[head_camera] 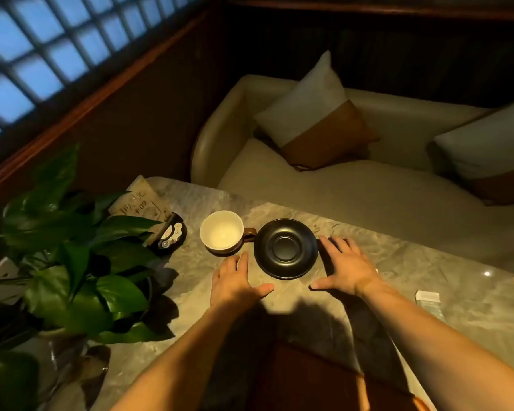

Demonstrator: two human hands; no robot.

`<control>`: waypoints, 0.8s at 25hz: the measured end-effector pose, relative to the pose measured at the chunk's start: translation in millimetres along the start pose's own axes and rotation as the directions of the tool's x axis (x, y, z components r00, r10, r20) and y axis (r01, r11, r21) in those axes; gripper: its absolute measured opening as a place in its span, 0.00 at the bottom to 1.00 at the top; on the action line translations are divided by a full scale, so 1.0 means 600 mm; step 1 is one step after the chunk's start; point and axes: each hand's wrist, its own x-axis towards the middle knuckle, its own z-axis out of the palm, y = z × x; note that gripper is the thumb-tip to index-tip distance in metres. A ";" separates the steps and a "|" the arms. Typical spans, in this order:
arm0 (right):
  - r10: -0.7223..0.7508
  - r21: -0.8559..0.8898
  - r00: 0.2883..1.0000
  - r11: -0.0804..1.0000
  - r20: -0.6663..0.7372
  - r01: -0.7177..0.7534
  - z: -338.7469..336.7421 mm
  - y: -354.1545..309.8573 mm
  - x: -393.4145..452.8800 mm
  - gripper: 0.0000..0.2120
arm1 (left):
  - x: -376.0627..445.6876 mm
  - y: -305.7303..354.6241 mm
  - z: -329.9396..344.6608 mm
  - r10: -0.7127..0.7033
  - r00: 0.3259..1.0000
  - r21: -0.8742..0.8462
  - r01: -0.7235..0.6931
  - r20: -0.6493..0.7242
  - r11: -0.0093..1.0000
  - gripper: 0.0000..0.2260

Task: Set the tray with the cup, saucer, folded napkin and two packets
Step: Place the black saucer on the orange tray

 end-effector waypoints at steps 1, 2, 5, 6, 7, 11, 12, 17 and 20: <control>0.002 0.011 1.000 1.000 0.001 -0.002 0.001 0.001 0.011 0.62 | 0.002 0.008 0.008 0.009 0.999 0.018 -0.008 -0.040 1.000 0.50; 0.006 0.011 1.000 1.000 0.002 -0.006 0.002 -0.001 0.019 0.63 | 0.002 0.014 0.015 0.016 0.993 0.055 -0.009 -0.119 0.998 0.51; -0.009 0.024 1.000 1.000 0.027 0.009 0.009 -0.006 0.045 0.66 | 0.008 0.027 0.037 0.076 0.940 0.092 -0.048 -0.333 0.995 0.52; -0.015 0.033 0.999 0.999 0.037 0.014 0.013 -0.007 0.049 0.67 | 0.011 0.031 0.039 0.071 0.939 0.068 -0.050 -0.337 0.996 0.52; -0.012 0.054 0.999 0.998 0.050 0.009 0.014 -0.007 0.052 0.68 | 0.016 0.032 0.040 0.059 0.946 0.039 -0.049 -0.319 0.998 0.53; 0.024 0.153 0.996 0.988 0.089 -0.037 0.021 -0.005 0.062 0.71 | 0.026 0.035 0.055 -0.009 0.970 -0.052 -0.004 -0.245 0.999 0.57; 0.028 0.160 0.995 0.986 0.095 -0.043 0.022 -0.004 0.064 0.72 | 0.027 0.039 0.057 -0.030 0.974 -0.067 0.015 -0.227 0.998 0.58; 0.022 0.202 0.996 0.979 0.084 -0.039 0.027 -0.004 0.066 0.70 | 0.036 0.043 0.059 -0.091 0.987 -0.152 0.070 -0.134 0.986 0.61; 0.020 0.208 0.998 0.977 0.066 -0.033 0.028 -0.003 0.064 0.69 | 0.032 0.045 0.059 -0.091 0.989 -0.174 0.069 -0.121 0.982 0.60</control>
